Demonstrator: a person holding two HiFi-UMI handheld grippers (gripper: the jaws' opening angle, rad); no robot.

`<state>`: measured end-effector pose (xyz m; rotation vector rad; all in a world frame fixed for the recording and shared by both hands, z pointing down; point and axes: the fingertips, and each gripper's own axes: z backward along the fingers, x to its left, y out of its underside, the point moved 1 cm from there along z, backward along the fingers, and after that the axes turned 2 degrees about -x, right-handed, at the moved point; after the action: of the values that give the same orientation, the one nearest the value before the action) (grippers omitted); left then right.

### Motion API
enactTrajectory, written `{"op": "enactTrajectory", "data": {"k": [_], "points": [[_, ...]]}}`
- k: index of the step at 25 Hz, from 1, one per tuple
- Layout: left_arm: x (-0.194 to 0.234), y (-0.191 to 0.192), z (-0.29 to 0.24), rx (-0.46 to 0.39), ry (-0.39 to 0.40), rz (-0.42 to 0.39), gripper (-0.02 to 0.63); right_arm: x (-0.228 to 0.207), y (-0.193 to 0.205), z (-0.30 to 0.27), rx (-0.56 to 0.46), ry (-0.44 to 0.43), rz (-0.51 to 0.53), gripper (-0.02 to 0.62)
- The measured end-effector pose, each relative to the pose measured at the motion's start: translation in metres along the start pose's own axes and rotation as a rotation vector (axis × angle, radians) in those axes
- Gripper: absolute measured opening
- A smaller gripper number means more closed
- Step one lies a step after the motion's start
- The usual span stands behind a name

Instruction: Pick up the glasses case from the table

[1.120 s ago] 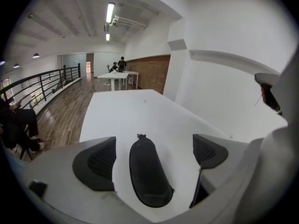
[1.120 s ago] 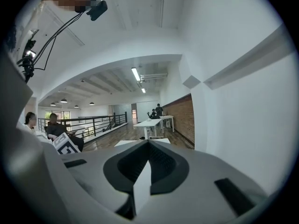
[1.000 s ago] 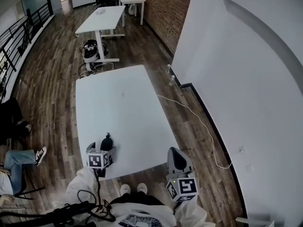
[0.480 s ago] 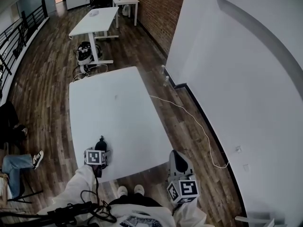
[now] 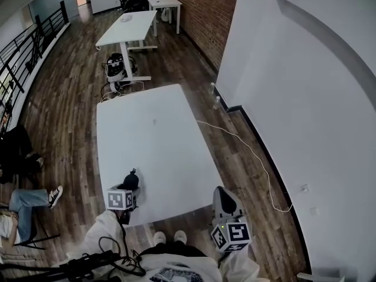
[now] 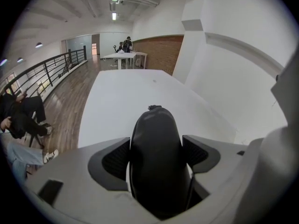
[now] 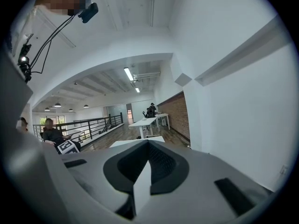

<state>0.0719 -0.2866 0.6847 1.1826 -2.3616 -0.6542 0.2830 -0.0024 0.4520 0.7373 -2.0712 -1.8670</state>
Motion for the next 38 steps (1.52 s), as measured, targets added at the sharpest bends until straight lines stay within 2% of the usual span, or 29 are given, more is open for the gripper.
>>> {"op": "enactTrajectory", "data": {"k": [8,12,19,25,38], "points": [[-0.019,-0.077,0.106,-0.288,0.066,-0.044,0.37,0.037,0.0,-0.027,-0.014,-0.089,-0.008,-0.005],[-0.026,-0.105,0.163,-0.42,0.074,-0.067,0.37,0.051,-0.003,-0.038,-0.018,-0.127,-0.012,-0.005],[-0.036,-0.125,0.218,-0.562,0.072,-0.108,0.37,0.066,-0.005,-0.044,-0.016,-0.163,0.0,-0.005],[-0.043,-0.129,0.216,-0.578,0.076,-0.133,0.37,0.063,-0.016,-0.044,-0.043,-0.156,0.041,-0.008],[-0.043,-0.128,0.214,-0.57,0.065,-0.146,0.37,0.07,-0.013,-0.052,-0.037,-0.195,0.03,-0.008]]}}
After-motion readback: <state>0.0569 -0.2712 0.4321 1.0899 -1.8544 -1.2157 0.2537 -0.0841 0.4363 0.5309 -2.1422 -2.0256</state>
